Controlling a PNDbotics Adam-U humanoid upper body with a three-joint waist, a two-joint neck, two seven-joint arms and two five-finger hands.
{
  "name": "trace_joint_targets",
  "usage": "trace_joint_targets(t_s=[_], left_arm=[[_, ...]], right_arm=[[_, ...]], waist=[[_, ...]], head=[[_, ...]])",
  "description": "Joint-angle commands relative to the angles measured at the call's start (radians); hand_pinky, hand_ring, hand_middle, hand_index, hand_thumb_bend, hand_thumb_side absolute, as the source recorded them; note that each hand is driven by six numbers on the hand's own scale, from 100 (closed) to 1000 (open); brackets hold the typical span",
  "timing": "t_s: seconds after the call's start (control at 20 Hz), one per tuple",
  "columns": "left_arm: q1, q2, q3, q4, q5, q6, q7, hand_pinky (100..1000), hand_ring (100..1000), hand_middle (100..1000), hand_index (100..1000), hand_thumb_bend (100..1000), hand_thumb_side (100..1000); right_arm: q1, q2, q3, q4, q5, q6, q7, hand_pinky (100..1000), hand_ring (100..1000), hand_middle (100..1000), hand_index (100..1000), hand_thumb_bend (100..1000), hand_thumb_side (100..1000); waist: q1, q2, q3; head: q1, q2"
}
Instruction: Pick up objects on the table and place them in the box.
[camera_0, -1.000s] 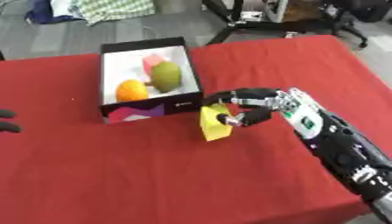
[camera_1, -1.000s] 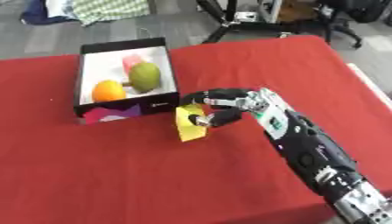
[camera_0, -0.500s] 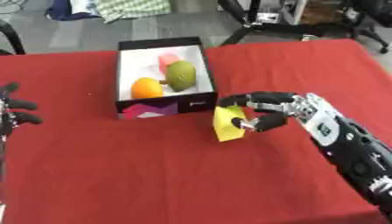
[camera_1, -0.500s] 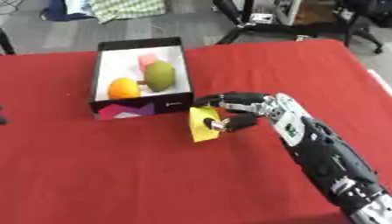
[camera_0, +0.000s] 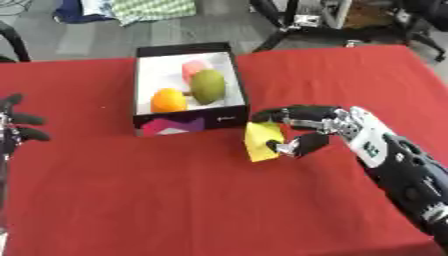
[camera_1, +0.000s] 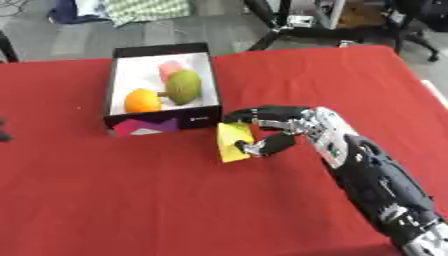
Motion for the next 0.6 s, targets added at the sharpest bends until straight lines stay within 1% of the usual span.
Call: trace_joint_targets(t_s=[0.05,0.2,0.25,0.3,0.4,0.45,0.5,0.55,0.6], left_arm=[[-0.009,0.01,0.006,-0.015,-0.003,0.0,0.0,757,510,559,895,104,970],[-0.009,0.01,0.006,-0.015,-0.003,0.0,0.0,757,510,559,895,105,970],[-0.009,0.01,0.006,-0.015,-0.003,0.0,0.0,757,510,559,895,105,970],[-0.009,0.01,0.006,-0.015,-0.003,0.0,0.0,757,510,559,895,104,970],[-0.01,0.009,0.006,-0.015,-0.003,0.0,0.0,757,510,559,895,104,970],[-0.01,0.009,0.006,-0.015,-0.003,0.0,0.0,757,510,560,895,104,971],[-0.01,0.009,0.006,-0.015,-0.002,0.0,0.0,757,510,560,895,104,971],[-0.01,0.009,0.006,-0.015,-0.002,0.0,0.0,757,511,560,895,103,971],[-0.009,0.009,0.006,-0.015,-0.002,0.0,0.0,757,511,560,895,103,971]], right_arm=[[-0.009,-0.019,0.002,0.015,0.057,-0.11,0.092,1000,979,930,1000,100,237],[-0.012,-0.017,0.001,0.02,0.099,-0.118,0.068,1000,948,867,1000,100,244],[-0.012,-0.016,0.001,0.021,0.111,-0.12,0.058,1000,948,867,1000,100,244],[-0.013,-0.015,0.001,0.022,0.122,-0.122,0.046,1000,924,797,1000,100,246],[-0.014,-0.013,0.0,0.025,0.141,-0.122,0.022,999,891,697,1000,100,244],[-0.015,-0.012,-0.001,0.027,0.148,-0.121,0.01,993,871,613,1000,100,240],[-0.015,-0.01,-0.003,0.028,0.152,-0.119,-0.004,989,856,555,1000,100,236],[-0.015,-0.009,-0.006,0.029,0.153,-0.116,-0.019,984,840,499,1000,100,231],[-0.016,-0.007,-0.009,0.029,0.149,-0.111,-0.034,982,832,470,1000,100,226]], waist=[[0.007,-0.016,-0.002],[0.007,-0.016,-0.002],[0.007,-0.016,-0.002],[0.007,-0.017,-0.002],[0.007,-0.017,-0.001],[0.007,-0.017,-0.001],[0.007,-0.017,-0.001],[0.007,-0.017,-0.001],[0.007,-0.017,-0.001]], head=[[-0.002,0.007],[-0.003,0.007],[-0.004,0.007],[-0.004,0.007],[-0.004,0.007],[-0.004,0.007],[-0.004,0.007],[-0.004,0.007],[-0.004,0.007]])
